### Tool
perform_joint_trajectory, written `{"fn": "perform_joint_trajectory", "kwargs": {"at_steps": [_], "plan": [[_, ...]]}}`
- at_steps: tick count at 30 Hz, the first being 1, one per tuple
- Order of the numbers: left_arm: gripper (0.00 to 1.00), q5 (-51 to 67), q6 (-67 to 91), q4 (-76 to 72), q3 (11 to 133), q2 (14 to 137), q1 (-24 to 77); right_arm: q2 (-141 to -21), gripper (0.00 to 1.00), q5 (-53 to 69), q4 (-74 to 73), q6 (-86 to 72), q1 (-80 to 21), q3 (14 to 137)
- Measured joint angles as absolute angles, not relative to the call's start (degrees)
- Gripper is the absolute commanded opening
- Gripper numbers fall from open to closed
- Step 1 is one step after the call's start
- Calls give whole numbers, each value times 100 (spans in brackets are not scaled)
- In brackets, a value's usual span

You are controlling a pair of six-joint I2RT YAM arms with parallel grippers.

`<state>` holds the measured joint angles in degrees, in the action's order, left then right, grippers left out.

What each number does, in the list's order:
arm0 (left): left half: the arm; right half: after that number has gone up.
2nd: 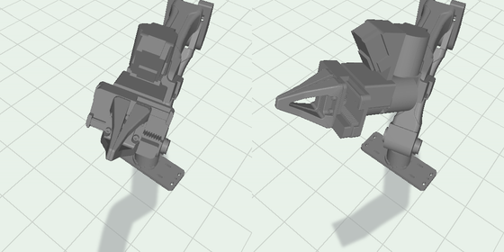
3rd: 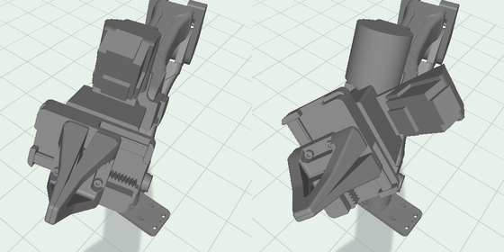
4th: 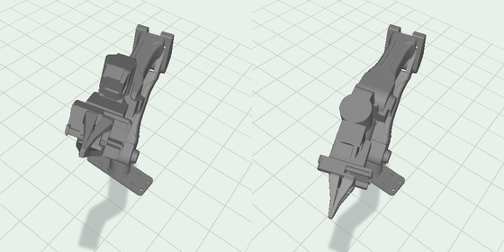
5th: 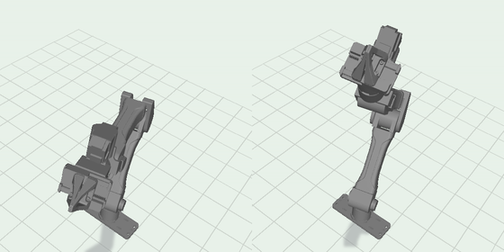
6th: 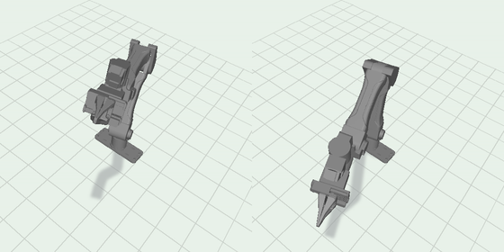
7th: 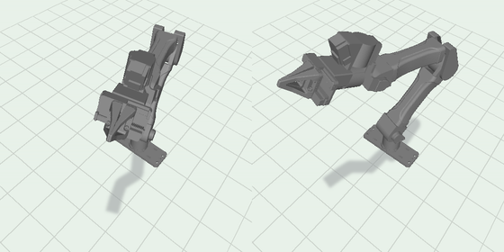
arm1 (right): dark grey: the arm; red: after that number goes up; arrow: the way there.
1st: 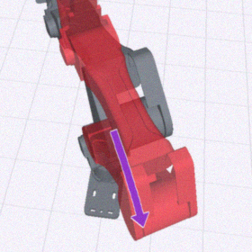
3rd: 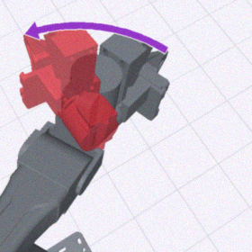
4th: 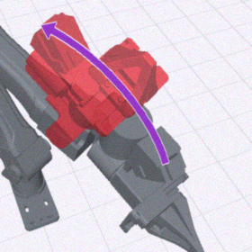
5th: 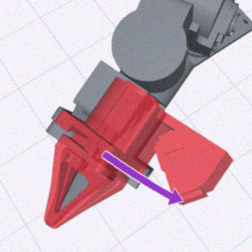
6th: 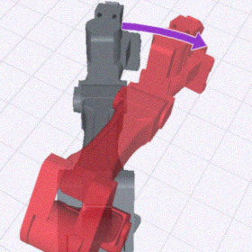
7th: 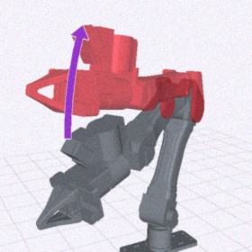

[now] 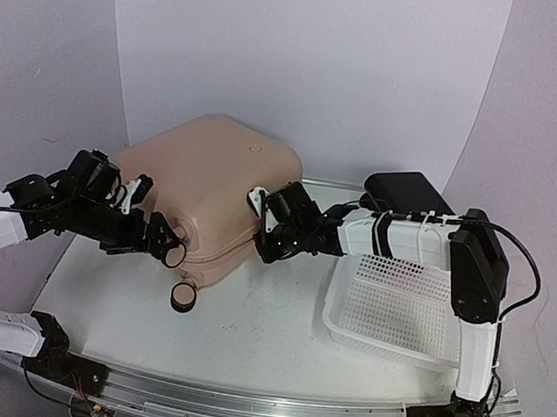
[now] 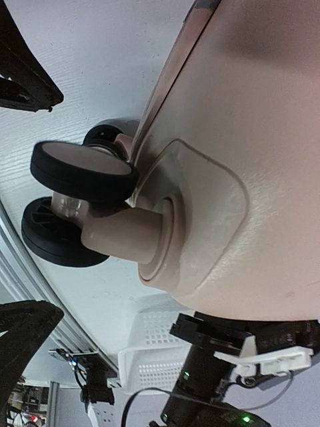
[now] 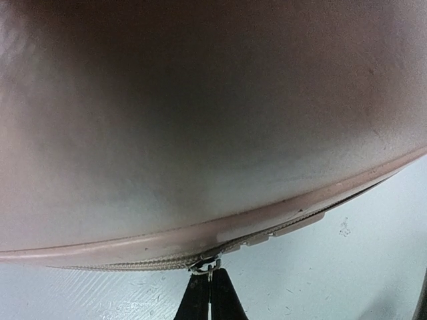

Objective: Open, take out, and arrange the luggage

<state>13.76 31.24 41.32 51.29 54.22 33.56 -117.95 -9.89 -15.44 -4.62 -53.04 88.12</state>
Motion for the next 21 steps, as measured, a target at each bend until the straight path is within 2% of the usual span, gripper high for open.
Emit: {"fn": "perform_joint_trajectory", "kwargs": {"at_steps": [5, 11, 14, 17, 21], "plan": [[100, 895, 2919, 4058, 5131, 5863, 3844, -11795, 0, -945, -1658, -471, -5304, 8877], [83, 198, 2532, 4012, 5413, 6386, 4324, -11795, 0, -902, -1667, -558, -5297, 8877], [69, -132, 2495, 3994, 5511, 6689, 4362, -11795, 0, -915, -1667, -580, -5297, 8877], [43, -467, 2556, 4088, 5511, 6785, 4362, -11771, 0, -943, -1627, -576, -5301, 8812], [28, -489, 2128, 3933, 5489, 6523, 4576, -11668, 0, -1072, -1435, -504, -5319, 8597]]}}
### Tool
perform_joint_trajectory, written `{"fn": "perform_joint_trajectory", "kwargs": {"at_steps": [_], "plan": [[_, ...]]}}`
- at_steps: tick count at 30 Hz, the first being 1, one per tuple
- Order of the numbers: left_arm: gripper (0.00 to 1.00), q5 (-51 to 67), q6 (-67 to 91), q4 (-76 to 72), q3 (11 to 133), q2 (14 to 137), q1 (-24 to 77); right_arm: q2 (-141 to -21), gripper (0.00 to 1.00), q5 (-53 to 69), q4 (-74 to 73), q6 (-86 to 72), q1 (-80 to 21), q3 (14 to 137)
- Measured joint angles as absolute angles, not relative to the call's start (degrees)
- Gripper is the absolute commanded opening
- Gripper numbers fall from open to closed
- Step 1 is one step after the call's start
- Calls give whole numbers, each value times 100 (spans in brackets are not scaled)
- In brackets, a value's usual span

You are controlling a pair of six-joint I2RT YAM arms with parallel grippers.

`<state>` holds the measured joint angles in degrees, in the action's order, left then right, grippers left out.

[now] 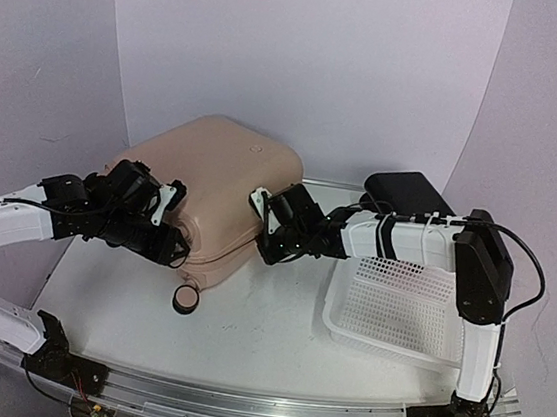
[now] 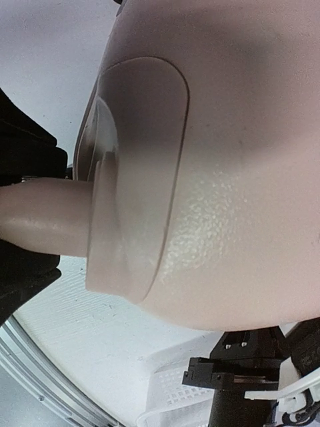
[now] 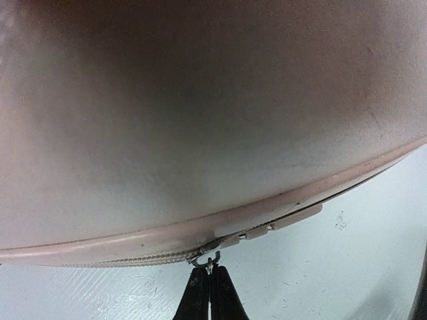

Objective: Open, take out, and arrange the luggage

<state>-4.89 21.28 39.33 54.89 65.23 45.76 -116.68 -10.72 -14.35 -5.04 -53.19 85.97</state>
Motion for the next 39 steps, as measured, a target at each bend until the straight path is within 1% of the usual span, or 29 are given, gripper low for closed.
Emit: {"fn": "perform_joint_trajectory", "kwargs": {"at_steps": [4, 9, 14, 18, 27, 31, 35, 36, 37, 39], "plan": [[14, -556, 2119, 3962, 5347, 6361, 4609, -11598, 0, -1072, -1452, -281, -5358, 8512], [7, -574, 2110, 3990, 5321, 6348, 4609, -11445, 0, -657, -1192, -19, -5221, 8226], [2, -486, 2167, 3938, 5253, 6337, 4637, -11120, 0, 97, -329, 252, -4890, 7448], [0, -427, 2239, 3835, 5129, 6224, 4650, -11034, 0, 506, 331, 276, -4517, 7048], [0, -429, 2244, 3885, 4967, 5933, 4650, -11183, 0, 320, 1055, 351, -3763, 6910], [0, -434, 2239, 3876, 4888, 5808, 4639, -11537, 0, 574, 1201, 548, -3264, 7277], [0, -436, 2231, 3819, 4818, 5760, 4633, -12068, 0, 1280, 1256, 788, -2823, 7913], [1, -434, 2226, 3817, 4810, 5760, 4630, -12250, 0, 1505, 1249, 836, -2716, 8162], [7, -432, 2222, 3798, 4794, 5758, 4628, -12392, 0, 1693, 1227, 856, -2646, 8350], [48, -401, 2202, 3795, 4790, 5758, 4615, -12768, 0, 2143, 1208, 899, -2486, 8851]]}}
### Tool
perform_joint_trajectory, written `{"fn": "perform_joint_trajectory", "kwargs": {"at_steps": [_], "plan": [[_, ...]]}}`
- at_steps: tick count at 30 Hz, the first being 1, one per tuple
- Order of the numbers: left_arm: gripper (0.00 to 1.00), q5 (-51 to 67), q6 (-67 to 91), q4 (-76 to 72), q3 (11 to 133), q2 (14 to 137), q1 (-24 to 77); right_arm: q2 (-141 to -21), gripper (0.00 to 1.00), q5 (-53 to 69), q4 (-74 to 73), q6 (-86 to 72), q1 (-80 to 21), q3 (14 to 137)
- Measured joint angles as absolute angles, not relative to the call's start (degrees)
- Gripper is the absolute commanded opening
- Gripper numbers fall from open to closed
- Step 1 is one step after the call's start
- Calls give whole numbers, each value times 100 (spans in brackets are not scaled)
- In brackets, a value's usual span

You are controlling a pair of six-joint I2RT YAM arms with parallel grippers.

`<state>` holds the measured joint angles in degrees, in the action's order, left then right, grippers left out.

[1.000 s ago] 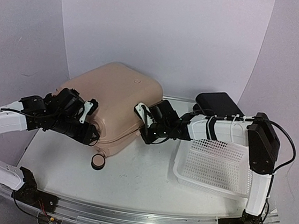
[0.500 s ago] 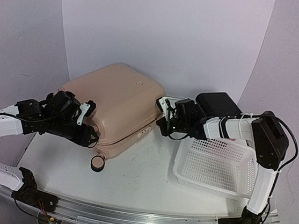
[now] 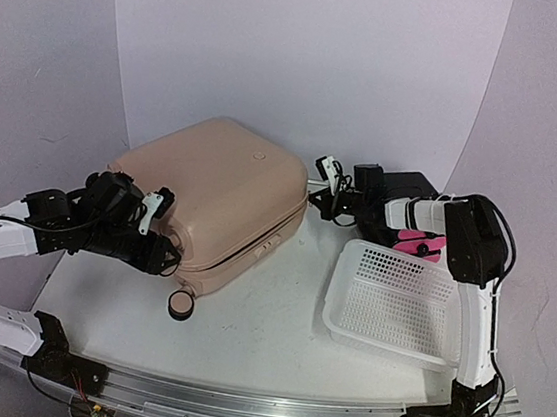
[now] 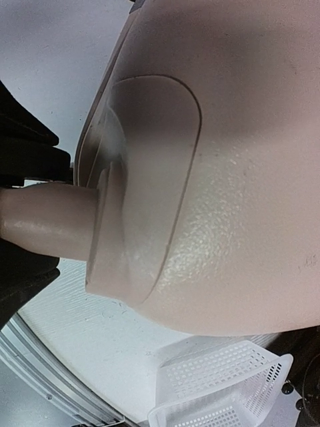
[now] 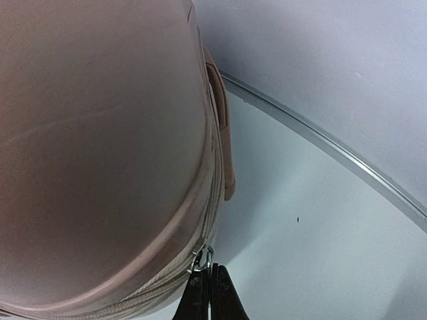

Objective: Open, take out, and arrange the luggage

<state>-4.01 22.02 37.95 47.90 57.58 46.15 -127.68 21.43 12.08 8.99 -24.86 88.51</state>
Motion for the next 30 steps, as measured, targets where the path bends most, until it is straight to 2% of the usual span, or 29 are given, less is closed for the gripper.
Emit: {"fn": "perform_joint_trajectory", "kwargs": {"at_steps": [1, 3, 4, 6, 12, 16, 20, 25, 30], "plan": [[63, -355, 2196, 3791, 4790, 5760, 4602, -12936, 0, 2368, 1210, 926, -2425, 9063], [81, -263, 2213, 3780, 4790, 5782, 4567, -13183, 0, 2779, 1278, 954, -2338, 9338], [89, -235, 2320, 3881, 4810, 5791, 4530, -13249, 0, 2893, 1341, 952, -2314, 9393], [99, -58, 2556, 4397, 4825, 5723, 4427, -13360, 0, 3122, 1546, 947, -2259, 9430], [100, 346, 3345, 5642, 5457, 5153, 4045, -13413, 0, 3500, 2097, 967, -2187, 9236], [99, 687, 3879, 5800, 6326, 5203, 2816, -13382, 0, 3667, 2600, 1026, -2150, 8879], [100, 1004, 4204, 5671, 6700, 5916, 1907, -13131, 0, 3686, 2810, 1070, -2150, 8429], [100, 1004, 4268, 5264, 6919, 7153, 1549, -12693, 0, 3671, 2812, 1131, -2206, 7846], [99, 886, 4012, 4858, 7201, 7607, 1138, -12145, 0, 3378, 2759, 1133, -2331, 7159]]}}
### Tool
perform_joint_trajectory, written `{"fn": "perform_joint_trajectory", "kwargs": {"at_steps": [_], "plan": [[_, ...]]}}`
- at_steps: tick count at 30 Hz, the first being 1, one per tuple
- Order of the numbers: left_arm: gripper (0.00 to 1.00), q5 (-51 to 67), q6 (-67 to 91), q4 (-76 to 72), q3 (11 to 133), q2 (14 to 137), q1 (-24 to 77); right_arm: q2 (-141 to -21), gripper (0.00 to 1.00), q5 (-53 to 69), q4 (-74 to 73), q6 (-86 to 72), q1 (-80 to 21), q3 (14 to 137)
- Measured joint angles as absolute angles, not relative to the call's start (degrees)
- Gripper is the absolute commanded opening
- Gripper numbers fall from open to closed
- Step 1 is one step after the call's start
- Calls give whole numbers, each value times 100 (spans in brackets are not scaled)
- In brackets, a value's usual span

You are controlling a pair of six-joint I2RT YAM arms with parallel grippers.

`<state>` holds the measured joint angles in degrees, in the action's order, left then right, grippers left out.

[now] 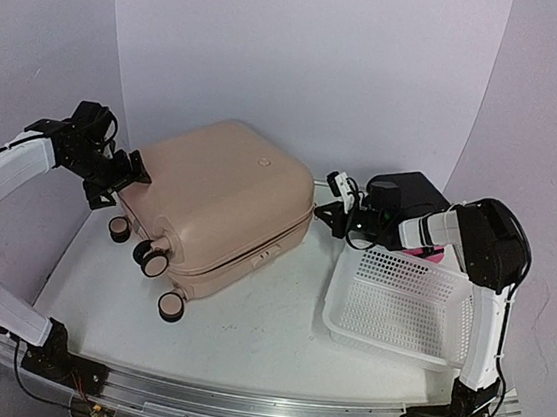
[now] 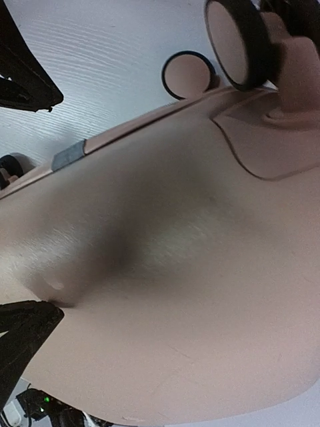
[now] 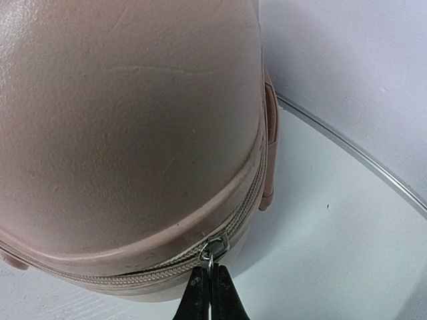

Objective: Open, take out, and arrange the luggage

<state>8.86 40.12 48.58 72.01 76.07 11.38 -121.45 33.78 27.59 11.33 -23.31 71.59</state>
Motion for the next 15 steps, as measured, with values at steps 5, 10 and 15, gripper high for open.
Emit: {"fn": "perform_joint_trajectory", "kwargs": {"at_steps": [5, 10, 15], "plan": [[99, 895, 3319, 4552, 7913, 8499, 849, -11563, 0, 2794, 2644, 1129, -2655, 6499], [97, 825, 2526, 4602, 8833, 9347, 600, -10986, 0, 2165, 2292, 1066, -3223, 5986], [90, 808, 1911, 4539, 9933, 10311, 386, -10506, 0, 1706, 1678, 982, -4018, 5745]]}}
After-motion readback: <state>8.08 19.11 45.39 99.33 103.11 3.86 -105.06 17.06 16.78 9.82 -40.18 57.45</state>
